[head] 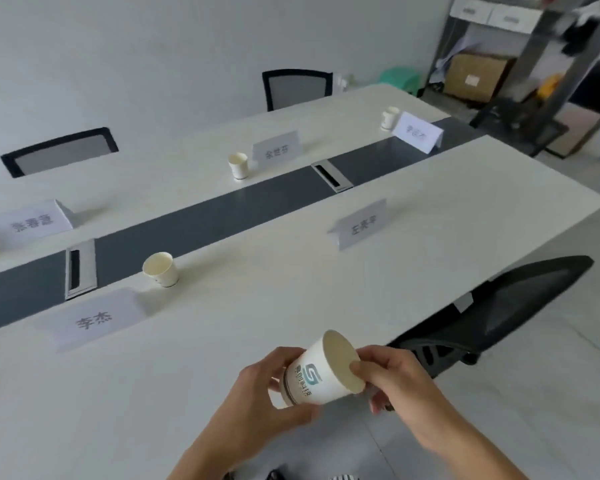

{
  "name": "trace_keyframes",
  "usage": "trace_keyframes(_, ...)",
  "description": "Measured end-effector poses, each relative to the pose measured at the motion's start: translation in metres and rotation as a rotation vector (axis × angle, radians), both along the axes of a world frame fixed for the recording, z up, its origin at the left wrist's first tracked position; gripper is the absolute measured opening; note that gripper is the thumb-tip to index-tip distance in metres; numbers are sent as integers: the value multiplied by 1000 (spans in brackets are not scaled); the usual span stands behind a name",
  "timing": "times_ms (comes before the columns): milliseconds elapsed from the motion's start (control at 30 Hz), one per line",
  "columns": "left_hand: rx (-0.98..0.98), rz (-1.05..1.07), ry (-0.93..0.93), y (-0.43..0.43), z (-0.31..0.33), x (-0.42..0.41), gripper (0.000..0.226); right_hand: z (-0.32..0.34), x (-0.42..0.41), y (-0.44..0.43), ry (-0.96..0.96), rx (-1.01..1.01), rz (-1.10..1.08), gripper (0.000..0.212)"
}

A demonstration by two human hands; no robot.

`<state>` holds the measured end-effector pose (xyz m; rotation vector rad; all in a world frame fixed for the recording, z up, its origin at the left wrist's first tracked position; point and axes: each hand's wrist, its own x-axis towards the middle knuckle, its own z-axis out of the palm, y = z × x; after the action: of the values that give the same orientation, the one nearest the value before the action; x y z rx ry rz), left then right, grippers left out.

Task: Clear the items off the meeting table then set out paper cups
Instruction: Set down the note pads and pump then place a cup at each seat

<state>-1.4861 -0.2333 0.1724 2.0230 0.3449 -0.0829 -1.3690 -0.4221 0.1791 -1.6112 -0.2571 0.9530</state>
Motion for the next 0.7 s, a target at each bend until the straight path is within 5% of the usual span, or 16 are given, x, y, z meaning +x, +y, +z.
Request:
trace_keyframes(133, 3, -149, 6, -82, 3, 44, 52, 1, 5, -98, -82, 44, -69, 75)
trace_keyframes(233, -5, -268, 19, -155, 3, 74, 55, -1, 13, -175, -104, 51, -203, 93)
trace_keyframes(700, 80, -661, 253, -362, -23, 235, 44, -27, 85, -441, -131, 53, -850, 78)
